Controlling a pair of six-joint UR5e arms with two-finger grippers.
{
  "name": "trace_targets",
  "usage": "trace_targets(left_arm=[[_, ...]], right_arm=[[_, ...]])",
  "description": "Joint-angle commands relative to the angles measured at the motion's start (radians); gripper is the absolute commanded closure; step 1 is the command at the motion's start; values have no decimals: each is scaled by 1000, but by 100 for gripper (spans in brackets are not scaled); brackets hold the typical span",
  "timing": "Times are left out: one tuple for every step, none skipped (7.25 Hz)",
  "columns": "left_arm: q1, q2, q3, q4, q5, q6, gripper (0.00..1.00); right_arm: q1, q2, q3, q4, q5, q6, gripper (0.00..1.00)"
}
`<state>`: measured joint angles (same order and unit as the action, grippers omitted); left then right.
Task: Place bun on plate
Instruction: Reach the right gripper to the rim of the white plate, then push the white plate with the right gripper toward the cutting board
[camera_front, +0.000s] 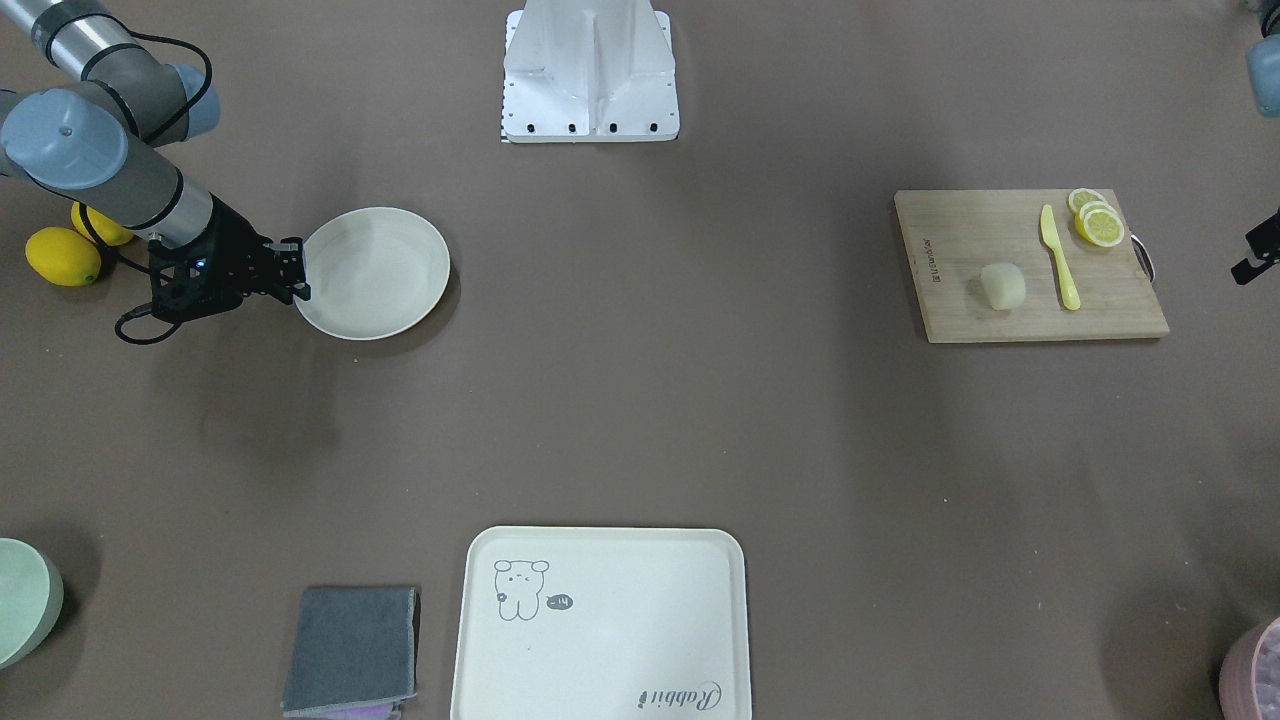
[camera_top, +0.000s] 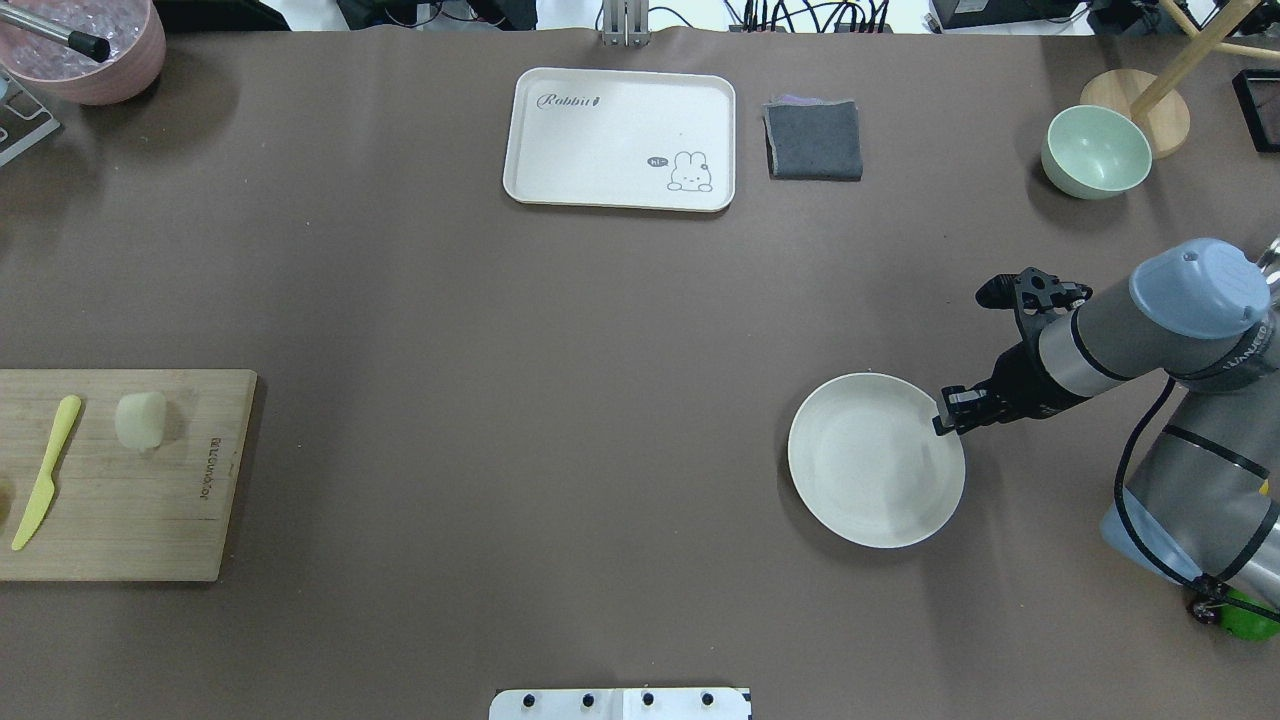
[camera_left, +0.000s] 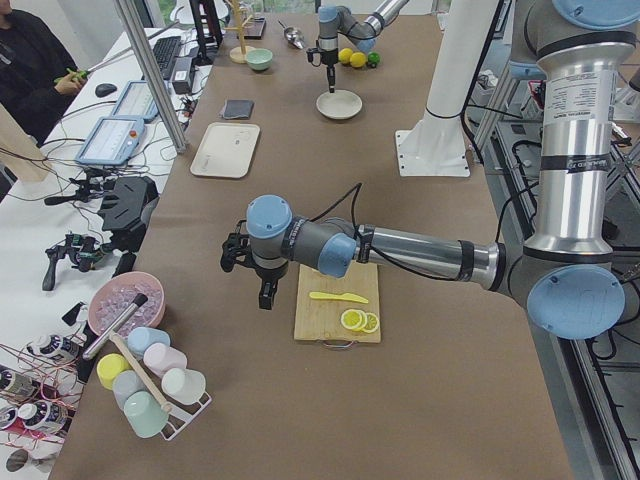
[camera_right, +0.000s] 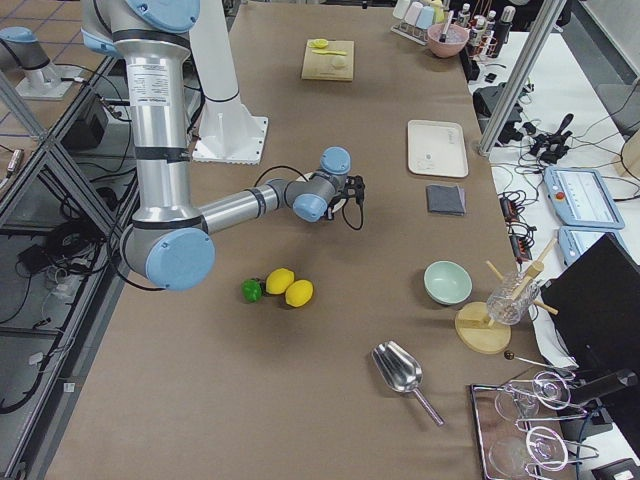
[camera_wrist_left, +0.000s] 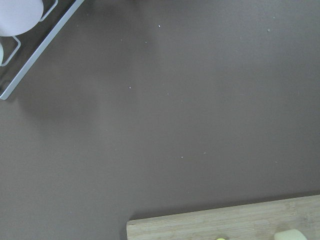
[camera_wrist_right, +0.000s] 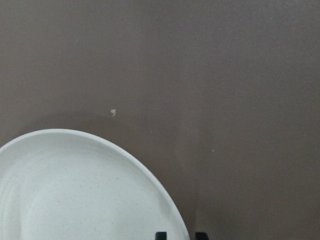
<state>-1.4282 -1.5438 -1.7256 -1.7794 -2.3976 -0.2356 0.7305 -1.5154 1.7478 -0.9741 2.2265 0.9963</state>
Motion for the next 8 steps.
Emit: trace_targets(left_arm=[[0,1,-2,0,2,-1,2],[0,1,-2,0,2,-2,2],[0,-1,-2,1,0,-2,2],[0,-2,-3,1,0,-2,2],[-1,-2,-5,0,0,-4,2],[0,-2,-8,0,0,-4,2],[-1,-1,-14,0,-2,-4,2],[-1,2,-23,1,0,-4,2]], right_arm=[[-6,7,-4,-2,1,-1,68],[-16,4,-5,0,-4,-2,73],[-14,1,-4,0,1,-2,100],[-16,4,-4,0,5,-2,100],[-14,6,-1,0,12,-2,100],[-16,14,5,0,15,-1,100],[-16,29,9,0,25,1,100],[-11,84,9,-3,31,19,100]])
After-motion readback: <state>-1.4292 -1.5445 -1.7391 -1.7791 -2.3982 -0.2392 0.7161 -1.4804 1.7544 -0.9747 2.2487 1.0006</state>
